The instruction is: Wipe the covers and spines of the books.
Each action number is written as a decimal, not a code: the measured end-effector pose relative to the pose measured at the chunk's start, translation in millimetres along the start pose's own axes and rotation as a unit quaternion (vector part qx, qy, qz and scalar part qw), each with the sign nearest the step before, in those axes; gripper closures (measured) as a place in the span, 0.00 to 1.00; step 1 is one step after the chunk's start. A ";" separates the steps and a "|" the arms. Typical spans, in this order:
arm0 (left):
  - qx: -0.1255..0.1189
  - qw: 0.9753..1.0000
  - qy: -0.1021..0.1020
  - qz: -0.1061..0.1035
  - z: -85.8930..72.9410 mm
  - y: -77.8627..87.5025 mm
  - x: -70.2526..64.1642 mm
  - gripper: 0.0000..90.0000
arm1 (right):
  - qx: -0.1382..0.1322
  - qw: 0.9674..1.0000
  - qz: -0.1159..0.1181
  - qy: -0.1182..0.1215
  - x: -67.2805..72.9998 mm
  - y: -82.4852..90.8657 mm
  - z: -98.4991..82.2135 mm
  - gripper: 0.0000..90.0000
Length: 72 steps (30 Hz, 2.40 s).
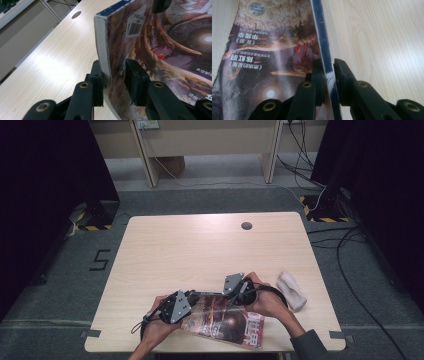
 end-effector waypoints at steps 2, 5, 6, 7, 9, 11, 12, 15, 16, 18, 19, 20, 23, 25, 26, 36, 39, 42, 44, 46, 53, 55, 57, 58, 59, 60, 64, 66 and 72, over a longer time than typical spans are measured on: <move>0.000 1.000 0.006 0.003 -1.8 -1.1 0.7 0.74 | 0.012 1.000 -0.002 0.006 2.0 1.1 2.6 0.90; 0.004 1.000 0.008 0.003 -5.6 -1.1 5.2 0.69 | 0.029 0.999 -0.005 0.025 4.9 2.6 8.7 0.92; 0.002 1.000 0.012 -0.002 -7.9 -0.2 7.6 0.65 | 0.036 0.999 -0.004 0.024 5.8 3.5 10.0 0.93; -0.002 1.000 0.013 0.003 -10.6 1.3 11.1 0.62 | 0.042 0.999 -0.006 0.024 6.0 4.2 11.1 0.93; 0.003 0.999 0.030 0.013 -16.9 6.1 18.8 0.59 | 0.049 0.998 -0.003 0.026 5.9 4.2 11.2 0.93; 0.012 0.998 0.061 0.023 -22.0 14.2 25.2 0.51 | 0.051 0.998 -0.001 0.022 3.8 7.5 10.6 0.93; 0.015 0.997 0.077 0.025 -24.1 18.9 27.4 0.51 | 0.051 0.998 -0.001 0.022 3.8 7.5 10.6 0.93; 0.037 0.993 0.112 0.004 -33.0 36.3 23.7 0.43 | 0.047 0.999 -0.012 0.011 0.0 17.3 11.9 0.93; 0.037 0.993 0.112 0.004 -33.0 36.3 23.7 0.41 | 0.047 0.999 -0.012 0.011 0.0 17.3 11.9 0.93; 0.062 0.991 0.118 -0.011 -38.6 41.8 14.6 0.38 | 0.044 0.999 -0.024 0.011 -4.6 24.0 13.5 0.93; 0.073 0.990 0.120 -0.019 -40.8 42.5 10.8 0.35 | 0.047 0.998 -0.028 0.008 -6.7 28.3 14.3 0.93; 0.084 0.989 0.119 -0.023 -42.8 42.1 7.7 0.32 | 0.046 0.998 -0.034 0.002 -8.6 32.3 15.6 0.93; 0.105 0.987 0.120 -0.030 -47.3 37.4 1.6 0.30 | 0.054 0.997 -0.057 0.012 -17.1 45.7 22.3 0.93; 0.106 0.986 0.125 -0.027 -47.6 35.7 2.3 0.30 | 0.058 0.996 -0.066 0.009 -21.4 53.9 27.5 0.93; 0.105 0.986 0.128 -0.025 -47.5 35.5 3.4 0.30 | 0.061 0.995 -0.075 0.007 -23.6 57.5 30.3 0.93; 0.144 0.978 0.148 -0.003 -60.4 32.3 12.7 0.29 | 0.096 0.985 -0.139 0.035 -46.9 63.7 62.6 0.93; 0.147 0.978 0.150 0.001 -61.4 32.3 13.9 0.29 | 0.102 0.983 -0.143 0.044 -44.3 56.4 65.2 0.93; 0.148 0.977 0.152 0.004 -62.0 32.3 15.1 0.29 | 0.094 0.986 -0.128 0.055 -31.2 50.5 66.1 0.93; 0.151 0.977 0.152 0.005 -62.9 32.2 15.9 0.29 | 0.086 0.988 -0.115 0.061 -20.4 49.4 64.9 0.93; 0.150 0.977 0.153 0.005 -63.3 31.9 16.0 0.29 | 0.077 0.990 -0.104 0.062 -8.8 50.0 60.7 0.93; 0.151 0.974 0.165 0.020 -63.3 26.3 23.2 0.29 | 0.046 0.996 -0.055 0.046 19.5 39.7 38.0 0.93; 0.148 0.973 0.176 0.025 -63.3 24.9 27.4 0.29 | 0.035 0.997 -0.043 0.048 25.7 33.7 28.9 0.93; 0.147 0.971 0.184 0.030 -62.9 24.0 31.2 0.29 | 0.035 0.998 -0.032 0.037 31.9 25.5 18.2 0.93; 0.145 0.971 0.188 0.034 -62.1 23.4 33.9 0.29 | 0.033 0.999 -0.025 0.033 34.6 21.6 13.1 0.93; 0.141 0.970 0.196 0.038 -60.8 22.8 36.6 0.28 | 0.025 0.999 -0.006 0.033 40.0 13.9 4.6 0.92; 0.137 0.968 0.205 0.042 -59.2 21.7 39.0 0.28 | 0.025 0.999 -0.006 0.033 40.0 13.9 4.6 0.92; 0.131 0.967 0.214 0.050 -50.6 12.5 43.4 0.26 | 0.021 0.999 0.009 0.028 51.0 2.7 -6.3 0.89; 0.131 0.967 0.211 0.049 -44.5 5.0 41.1 0.26 | 0.017 0.999 0.012 0.029 56.1 -0.9 -10.2 0.87; 0.131 0.978 0.163 0.015 -24.0 -15.3 17.4 0.26 | -0.002 0.999 0.032 0.006 65.7 -8.9 -26.2 0.79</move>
Point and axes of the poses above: each handheld gripper's, and its own axes: y roughly backward along the jaws, z roughly out of its top, x roughly to its left, the point moved 4 cm from there along -y, roughly forward along the jaws, and after that the axes turned 11 degrees about z, right-handed, at the moved point
